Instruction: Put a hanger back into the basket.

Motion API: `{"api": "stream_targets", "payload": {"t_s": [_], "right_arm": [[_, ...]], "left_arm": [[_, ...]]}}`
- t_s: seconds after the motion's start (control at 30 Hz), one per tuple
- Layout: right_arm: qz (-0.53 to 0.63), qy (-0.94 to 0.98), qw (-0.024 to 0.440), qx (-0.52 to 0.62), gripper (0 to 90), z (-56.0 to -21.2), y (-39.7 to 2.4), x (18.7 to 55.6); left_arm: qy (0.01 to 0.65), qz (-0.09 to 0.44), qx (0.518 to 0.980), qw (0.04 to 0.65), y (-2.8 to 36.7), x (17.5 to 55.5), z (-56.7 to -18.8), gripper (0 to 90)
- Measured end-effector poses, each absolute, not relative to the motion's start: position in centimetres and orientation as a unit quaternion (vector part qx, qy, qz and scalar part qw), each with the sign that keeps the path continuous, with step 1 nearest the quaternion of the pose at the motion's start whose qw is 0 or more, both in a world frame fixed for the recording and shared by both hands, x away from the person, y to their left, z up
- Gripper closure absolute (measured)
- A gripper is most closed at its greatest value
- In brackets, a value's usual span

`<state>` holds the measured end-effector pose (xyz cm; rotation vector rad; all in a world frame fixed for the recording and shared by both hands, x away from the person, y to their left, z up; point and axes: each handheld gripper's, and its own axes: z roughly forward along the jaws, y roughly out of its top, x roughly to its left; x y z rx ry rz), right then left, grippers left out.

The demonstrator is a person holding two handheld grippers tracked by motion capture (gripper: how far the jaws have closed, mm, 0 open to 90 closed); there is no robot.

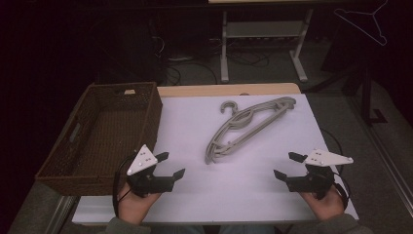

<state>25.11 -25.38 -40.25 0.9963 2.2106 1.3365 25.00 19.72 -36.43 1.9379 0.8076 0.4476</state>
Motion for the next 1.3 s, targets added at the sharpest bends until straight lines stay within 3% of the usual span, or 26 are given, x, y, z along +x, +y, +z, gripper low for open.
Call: {"api": "stream_targets", "payload": {"t_s": [0.9,1.03,1.3], "right_arm": [[0.477,0.785,0.167,0.357,17.4,-40.8,-25.3,25.7],[0.479,0.785,0.166,0.357,17.5,-40.8,-25.3,25.7],[0.482,0.785,0.163,0.353,18.0,-40.8,-25.2,25.8]], "left_arm": [[0.342,0.144,0.826,0.424,10.8,36.2,-34.3,29.1],[0.350,0.148,0.831,0.406,10.1,37.5,-34.5,29.9],[0.388,0.106,0.829,0.388,8.6,41.2,-36.1,35.3]]}}
